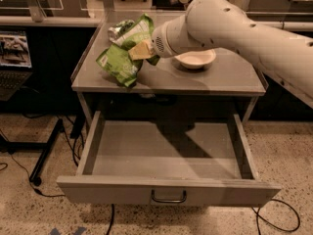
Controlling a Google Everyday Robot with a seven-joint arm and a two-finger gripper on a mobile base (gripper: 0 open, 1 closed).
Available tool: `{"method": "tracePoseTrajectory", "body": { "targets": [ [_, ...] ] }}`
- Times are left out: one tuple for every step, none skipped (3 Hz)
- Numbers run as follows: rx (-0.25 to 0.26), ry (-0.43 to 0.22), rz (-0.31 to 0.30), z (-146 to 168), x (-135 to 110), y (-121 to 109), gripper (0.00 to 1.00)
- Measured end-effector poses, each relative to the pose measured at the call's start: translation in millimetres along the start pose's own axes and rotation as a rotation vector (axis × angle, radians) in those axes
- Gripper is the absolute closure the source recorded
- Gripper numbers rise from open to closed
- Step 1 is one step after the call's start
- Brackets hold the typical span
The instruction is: Pick green rice chip bag from top drawer and place on counter
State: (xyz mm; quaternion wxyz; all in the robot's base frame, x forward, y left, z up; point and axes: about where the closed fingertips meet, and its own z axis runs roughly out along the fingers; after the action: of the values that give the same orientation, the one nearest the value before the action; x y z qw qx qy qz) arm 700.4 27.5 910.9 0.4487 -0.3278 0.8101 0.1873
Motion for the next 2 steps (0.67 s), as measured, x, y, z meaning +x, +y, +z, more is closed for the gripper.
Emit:
{"method": "tracePoseTrajectory", "body": {
  "targets": [
    [0.082,-0.027,0.046,3.5,-0.4,-16.0,1.00],
    [0.083,-0.032,0.058,3.7,-1.8,-15.9,0.81]
  ]
}}
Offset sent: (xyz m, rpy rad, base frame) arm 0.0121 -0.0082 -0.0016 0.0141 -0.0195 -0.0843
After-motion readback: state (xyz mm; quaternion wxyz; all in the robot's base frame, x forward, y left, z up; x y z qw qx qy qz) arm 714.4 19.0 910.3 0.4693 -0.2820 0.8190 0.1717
